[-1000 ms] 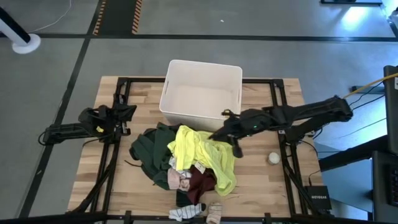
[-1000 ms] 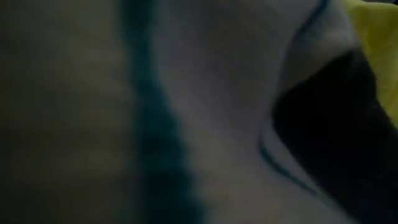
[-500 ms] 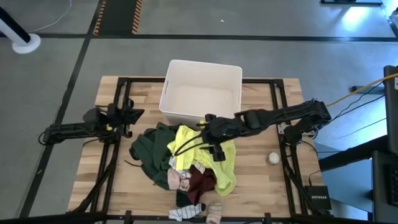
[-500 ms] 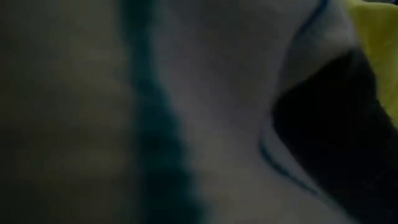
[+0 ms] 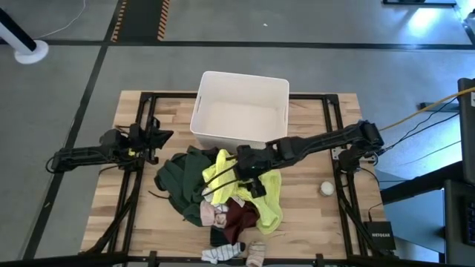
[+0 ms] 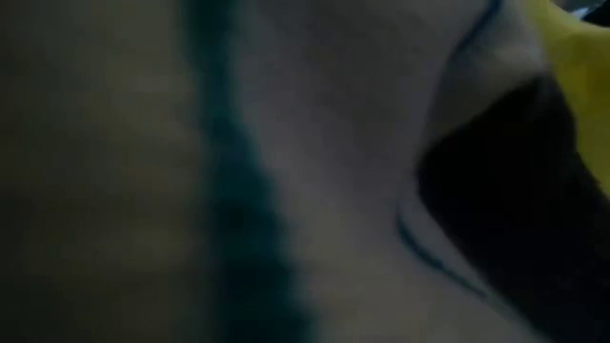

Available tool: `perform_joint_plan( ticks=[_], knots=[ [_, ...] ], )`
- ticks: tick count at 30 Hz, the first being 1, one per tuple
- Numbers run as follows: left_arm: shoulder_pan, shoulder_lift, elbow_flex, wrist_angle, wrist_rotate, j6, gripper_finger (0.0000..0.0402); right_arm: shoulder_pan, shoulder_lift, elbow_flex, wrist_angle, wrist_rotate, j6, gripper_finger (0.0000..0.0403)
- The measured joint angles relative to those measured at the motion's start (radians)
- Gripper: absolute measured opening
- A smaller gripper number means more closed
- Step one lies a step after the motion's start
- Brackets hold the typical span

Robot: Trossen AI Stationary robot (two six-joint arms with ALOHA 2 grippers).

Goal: Sort clothes
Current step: Put the yellow shirt into the white bin

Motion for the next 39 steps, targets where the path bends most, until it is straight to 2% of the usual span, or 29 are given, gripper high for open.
perform_joint_plan(
  ticks=[3,6,9,13,15,20,24,27,31,35,39],
  knots=[
    [0.000,0.000,0.000,0.043,0.000,0.045,0.0000,0.000,0.038,0.000,0.011,0.065,-0.064,0.0284],
    [0.000,0.000,0.000,0.061,0.000,0.049,0.0000,0.000,0.050,0.000,0.053,0.063,-0.073,0.0247],
    [0.000,0.000,0.000,0.055,0.000,0.049,0.0000,0.000,0.050,0.000,0.093,0.055,-0.076,0.0178],
    [0.000,0.000,0.000,0.046,-0.002,0.049,0.0000,0.000,0.040,-0.001,0.101,0.055,-0.076,0.0057],
    [0.000,0.000,0.000,0.046,-0.004,0.049,0.0000,-0.001,0.020,-0.001,0.096,0.066,-0.092,0.0021],
    [0.000,0.000,0.000,0.051,-0.044,0.049,0.0000,-0.002,-0.074,0.007,0.125,0.179,-0.115,0.0042],
    [0.001,0.000,0.000,0.045,-0.060,0.049,0.0000,-0.015,-0.147,0.083,0.132,0.212,-0.149,0.0019],
    [0.001,0.000,0.000,0.047,-0.060,0.049,0.0000,-0.039,-0.183,0.166,0.135,0.242,-0.176,0.0016],
    [0.001,0.000,0.000,0.047,-0.061,0.049,0.0000,-0.074,-0.189,0.293,0.140,0.341,-0.256,0.0030],
    [0.001,0.000,0.000,0.046,-0.079,0.049,0.0000,-0.119,-0.188,0.389,0.205,0.448,-0.393,0.0024],
    [0.001,0.000,0.000,0.045,-0.082,0.047,0.0000,-0.184,-0.188,0.467,0.283,0.481,-0.488,0.0018]
  ],
)
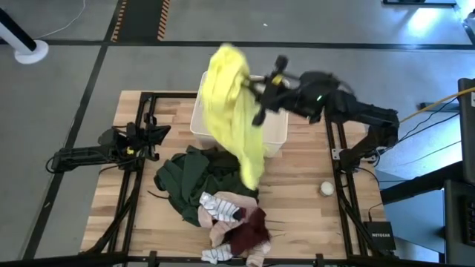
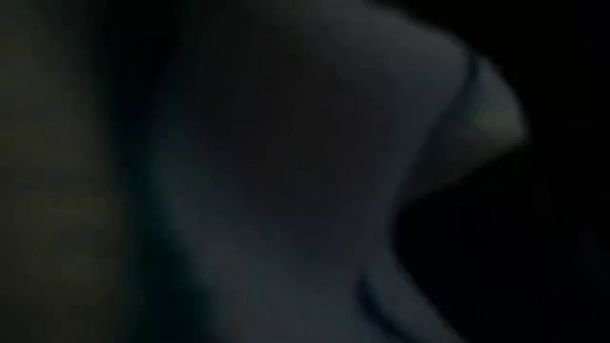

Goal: Sort clothes
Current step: Put the yellow shirt into the white bin

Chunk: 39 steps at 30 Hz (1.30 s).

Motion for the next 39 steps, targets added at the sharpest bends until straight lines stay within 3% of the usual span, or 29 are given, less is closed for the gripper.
perform_joint_plan(
  ticks=[8,17,26,34,39],
  knots=[
    [0.000,0.000,0.000,0.000,0.000,-0.003,0.0000,-0.155,0.000,0.067,0.190,-0.032,-0.157,0.0023],
    [0.000,0.000,0.000,-0.033,0.000,0.007,0.0000,-0.276,0.006,0.068,0.568,-0.163,-0.292,0.0025],
    [0.000,0.000,0.000,-0.057,0.000,0.028,0.0000,-0.369,0.022,0.068,0.637,-0.402,-0.317,0.0026],
    [0.000,0.000,0.000,-0.053,0.000,0.064,0.0000,-0.466,0.070,0.068,0.836,-0.474,-0.337,0.0025],
    [0.000,0.000,0.000,-0.053,0.000,0.071,0.0000,-0.500,0.086,0.068,0.751,-0.463,-0.309,0.0024]
  ],
)
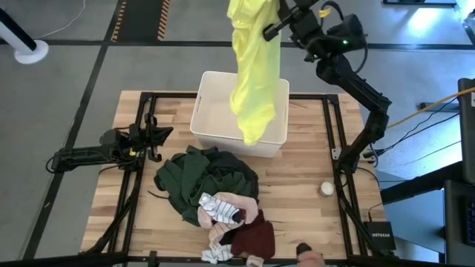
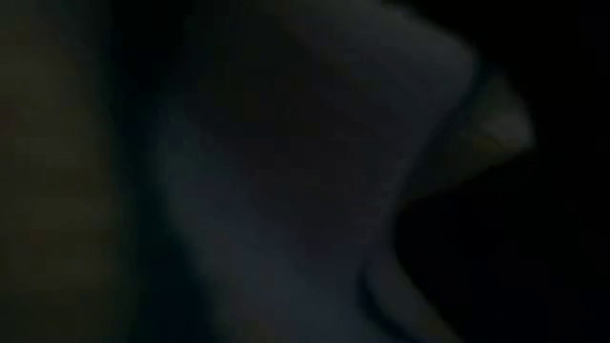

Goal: Sort clothes
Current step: Put the yellow shirt into the white bin

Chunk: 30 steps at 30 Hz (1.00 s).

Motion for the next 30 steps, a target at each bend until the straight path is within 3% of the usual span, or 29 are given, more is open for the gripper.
perform_joint_plan(
  ticks=[5,13,18,21,30],
  knots=[
    [0.000,0.000,0.000,-0.001,0.000,0.000,0.0000,0.040,0.000,0.000,-0.296,0.029,0.138,0.0026],
    [0.000,0.000,0.000,-0.011,0.000,-0.071,0.0000,0.151,0.000,-0.002,-0.964,0.109,0.418,0.0027],
    [0.000,0.000,0.000,-0.036,0.000,-0.070,0.0000,0.175,0.000,-0.053,-1.234,0.193,0.515,0.0028],
    [0.000,0.000,0.000,-0.036,0.000,-0.070,0.0000,0.174,0.000,-0.106,-1.296,0.208,0.550,0.0028],
    [0.000,0.000,0.000,-0.035,0.000,-0.070,0.0000,0.174,0.000,-0.294,-1.265,0.211,0.576,0.0028]
  ],
)
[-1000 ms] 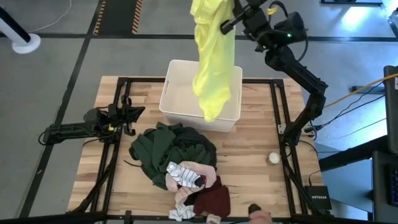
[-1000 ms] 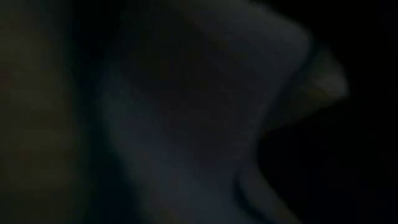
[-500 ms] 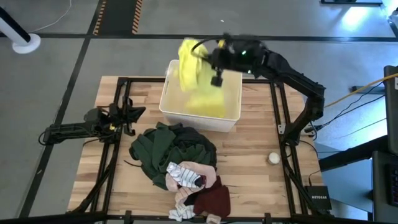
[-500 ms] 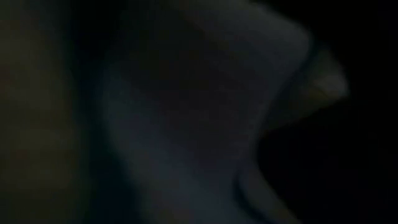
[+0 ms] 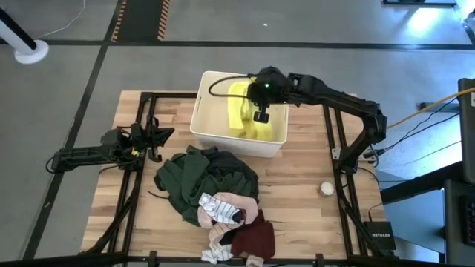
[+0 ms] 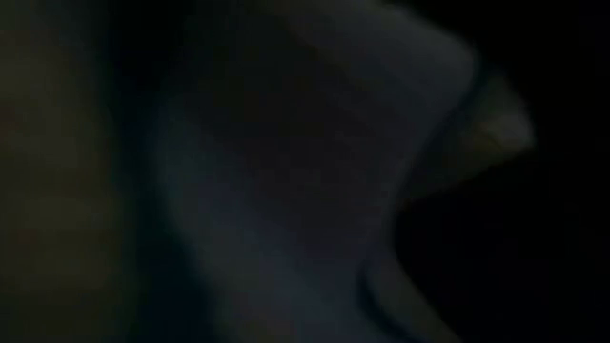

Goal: Sort clothes
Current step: Put the yellow shirt into the white bin, then put the dark red underwear into the white bin

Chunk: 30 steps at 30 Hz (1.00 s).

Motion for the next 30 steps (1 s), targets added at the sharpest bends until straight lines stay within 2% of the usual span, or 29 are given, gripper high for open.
perform_joint_plan(
  ticks=[6,12,16,20,22,25,28,30],
  knots=[
    [0.000,0.000,0.000,-0.001,0.000,-0.002,0.0000,0.000,0.000,-0.094,0.062,0.034,0.004,0.0044],
    [0.000,0.000,0.000,-0.001,0.000,-0.003,0.0000,0.001,0.005,-0.101,0.062,0.083,0.049,0.0114],
    [0.000,0.000,0.000,-0.010,0.000,-0.003,0.0000,0.019,0.007,-0.019,-0.014,0.119,0.064,0.0163],
    [0.000,0.000,0.000,-0.024,0.000,-0.007,0.0000,0.065,0.006,0.090,-0.102,0.114,0.109,0.0194],
    [0.000,0.000,0.000,-0.027,0.000,-0.011,0.0000,0.098,0.006,0.126,-0.124,0.065,0.137,0.0203],
    [0.000,0.000,0.000,-0.025,0.000,-0.011,0.0000,0.164,0.005,0.156,-0.174,-0.099,0.210,0.0206],
    [0.000,0.000,0.000,-0.026,0.000,-0.011,0.0000,0.254,0.005,0.136,-0.192,-0.266,0.316,0.0203],
    [0.000,0.000,0.000,-0.025,0.000,-0.011,0.0000,0.336,0.005,0.095,-0.194,-0.308,0.377,0.0200]
  ],
)
